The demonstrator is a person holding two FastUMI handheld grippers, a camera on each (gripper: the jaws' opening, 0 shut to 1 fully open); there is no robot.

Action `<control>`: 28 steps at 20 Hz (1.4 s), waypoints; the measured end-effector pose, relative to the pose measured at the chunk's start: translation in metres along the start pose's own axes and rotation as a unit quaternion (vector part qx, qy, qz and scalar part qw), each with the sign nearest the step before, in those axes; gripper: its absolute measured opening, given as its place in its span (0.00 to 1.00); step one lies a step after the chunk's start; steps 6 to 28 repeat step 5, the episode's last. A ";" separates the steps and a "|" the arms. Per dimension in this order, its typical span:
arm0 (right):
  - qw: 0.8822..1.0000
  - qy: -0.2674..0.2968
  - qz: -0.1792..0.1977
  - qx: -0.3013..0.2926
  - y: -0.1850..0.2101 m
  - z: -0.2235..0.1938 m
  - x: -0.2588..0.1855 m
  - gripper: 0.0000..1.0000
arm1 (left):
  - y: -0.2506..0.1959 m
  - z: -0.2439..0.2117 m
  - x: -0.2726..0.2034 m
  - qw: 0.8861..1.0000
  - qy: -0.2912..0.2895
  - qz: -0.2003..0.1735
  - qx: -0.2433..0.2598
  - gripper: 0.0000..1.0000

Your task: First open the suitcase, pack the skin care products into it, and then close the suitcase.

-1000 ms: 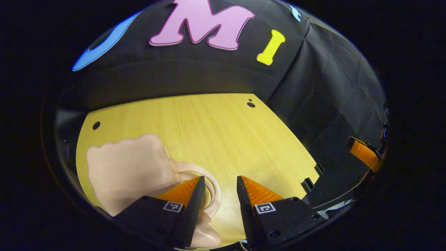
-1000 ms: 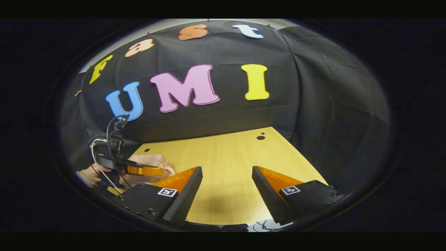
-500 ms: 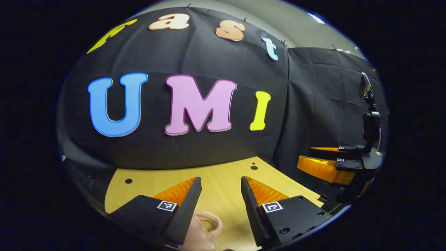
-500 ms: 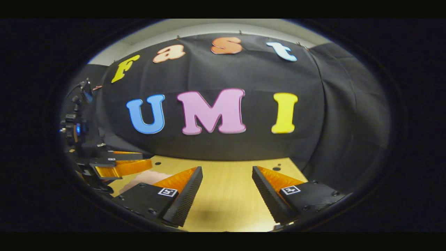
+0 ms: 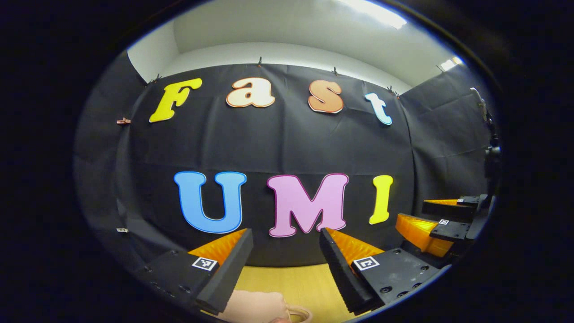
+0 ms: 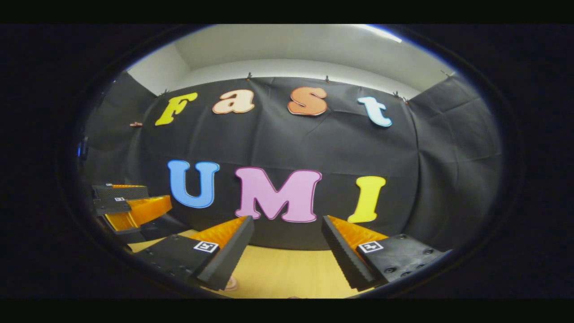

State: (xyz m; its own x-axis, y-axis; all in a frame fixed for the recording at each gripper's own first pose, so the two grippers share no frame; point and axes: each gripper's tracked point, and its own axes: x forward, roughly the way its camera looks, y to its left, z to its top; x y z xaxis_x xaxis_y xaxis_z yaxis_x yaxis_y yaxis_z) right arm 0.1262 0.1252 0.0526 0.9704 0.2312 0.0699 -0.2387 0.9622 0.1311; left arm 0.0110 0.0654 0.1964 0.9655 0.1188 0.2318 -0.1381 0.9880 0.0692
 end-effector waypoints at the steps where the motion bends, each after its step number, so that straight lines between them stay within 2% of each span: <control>1: 1.000 0.001 -0.004 0.001 -0.006 -0.002 0.002 0.96 | 0.003 -0.002 0.003 1.000 -0.003 0.012 -0.001 0.94; 4: 1.000 0.006 -0.011 0.009 -0.018 -0.006 0.003 0.94 | 0.006 -0.007 0.006 1.000 0.006 0.019 -0.007 0.94; 5: 1.000 0.005 -0.015 0.011 -0.024 -0.006 0.004 0.97 | 0.002 -0.011 0.011 1.000 0.009 0.019 -0.007 0.94; 28: 1.000 0.005 -0.015 0.011 -0.024 -0.006 0.004 0.97 | 0.002 -0.011 0.011 1.000 0.009 0.019 -0.007 0.94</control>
